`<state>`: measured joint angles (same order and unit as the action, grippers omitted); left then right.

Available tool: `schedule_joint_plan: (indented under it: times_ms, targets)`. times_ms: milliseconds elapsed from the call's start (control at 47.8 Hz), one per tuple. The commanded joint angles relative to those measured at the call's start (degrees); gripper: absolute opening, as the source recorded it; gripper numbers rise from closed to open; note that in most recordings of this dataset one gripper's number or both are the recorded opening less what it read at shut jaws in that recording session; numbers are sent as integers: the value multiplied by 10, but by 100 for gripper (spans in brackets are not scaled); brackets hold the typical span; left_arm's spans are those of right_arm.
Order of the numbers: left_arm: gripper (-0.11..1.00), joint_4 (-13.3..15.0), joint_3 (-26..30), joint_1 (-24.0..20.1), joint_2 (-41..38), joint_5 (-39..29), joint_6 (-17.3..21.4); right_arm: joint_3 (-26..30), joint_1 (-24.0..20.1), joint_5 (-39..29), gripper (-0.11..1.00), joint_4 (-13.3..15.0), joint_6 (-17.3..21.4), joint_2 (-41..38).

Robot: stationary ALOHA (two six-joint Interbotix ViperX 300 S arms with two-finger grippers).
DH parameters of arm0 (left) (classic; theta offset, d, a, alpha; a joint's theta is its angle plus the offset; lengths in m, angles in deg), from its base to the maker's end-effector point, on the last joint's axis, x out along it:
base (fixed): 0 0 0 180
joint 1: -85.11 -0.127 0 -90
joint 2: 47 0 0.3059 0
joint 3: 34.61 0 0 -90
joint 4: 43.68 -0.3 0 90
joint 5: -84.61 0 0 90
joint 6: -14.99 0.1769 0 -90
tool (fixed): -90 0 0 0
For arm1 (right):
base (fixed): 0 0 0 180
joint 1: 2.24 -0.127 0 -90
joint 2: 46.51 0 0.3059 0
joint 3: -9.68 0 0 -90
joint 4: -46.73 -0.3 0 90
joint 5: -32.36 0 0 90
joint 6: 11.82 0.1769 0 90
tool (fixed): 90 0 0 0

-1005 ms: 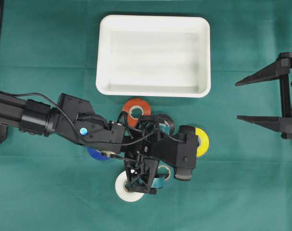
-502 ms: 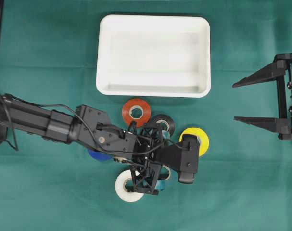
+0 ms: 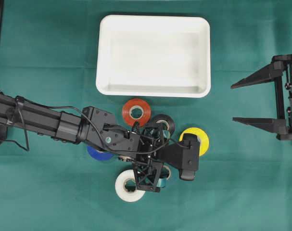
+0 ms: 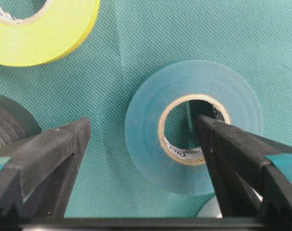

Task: Pick up the tape from a random location and place it into the white case.
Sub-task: 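Lower the open left gripper into the teal roll's center hole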

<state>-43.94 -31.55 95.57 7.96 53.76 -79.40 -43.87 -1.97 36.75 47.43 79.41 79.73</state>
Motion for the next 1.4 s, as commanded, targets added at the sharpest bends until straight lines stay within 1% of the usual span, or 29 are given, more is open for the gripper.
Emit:
schedule_joint_plan:
  times_ms: [0, 126, 356, 440, 481, 523, 565, 691, 712, 774, 795, 1088, 1381]
  targets:
    - [99, -2, 12, -1, 7, 3, 0, 6, 1, 3, 92, 1, 1, -2]
    - [99, -1, 10, -1, 5, 3, 0, 6, 0, 3, 92, 0, 0, -2]
    - [99, -2, 8, -1, 6, 1, -12, 6, 0, 3, 92, 0, 0, -2]
    - [97, -2, 8, 0, 6, -2, -12, 6, 1, 3, 92, 0, 0, -2]
    - [94, -2, 8, 1, 5, -4, -12, 6, 1, 3, 92, 1, 0, -2]
    - [88, -2, 7, 3, 5, -7, -12, 6, 0, 3, 92, 0, 0, -2]
    - [80, -2, 7, 3, 6, -11, -12, 7, 0, 3, 92, 1, 0, -2]
    - [43, -2, 8, 4, 6, -16, -12, 6, 0, 3, 92, 0, 0, -2]
    - [36, -2, 9, 4, 5, -16, -12, 6, 1, 3, 92, 0, 0, -2]
    - [22, -1, 9, 5, 6, -16, -12, 6, 0, 3, 92, 1, 0, -2]
    - [20, -2, 9, 6, 6, -16, -12, 6, 0, 3, 92, 0, 1, -2]
    - [20, -1, 12, 10, 7, -18, -14, 6, 1, 3, 92, 1, 0, -2]
    - [20, -1, 25, 17, 37, -62, -23, 7, 0, 3, 92, 1, 0, -2]
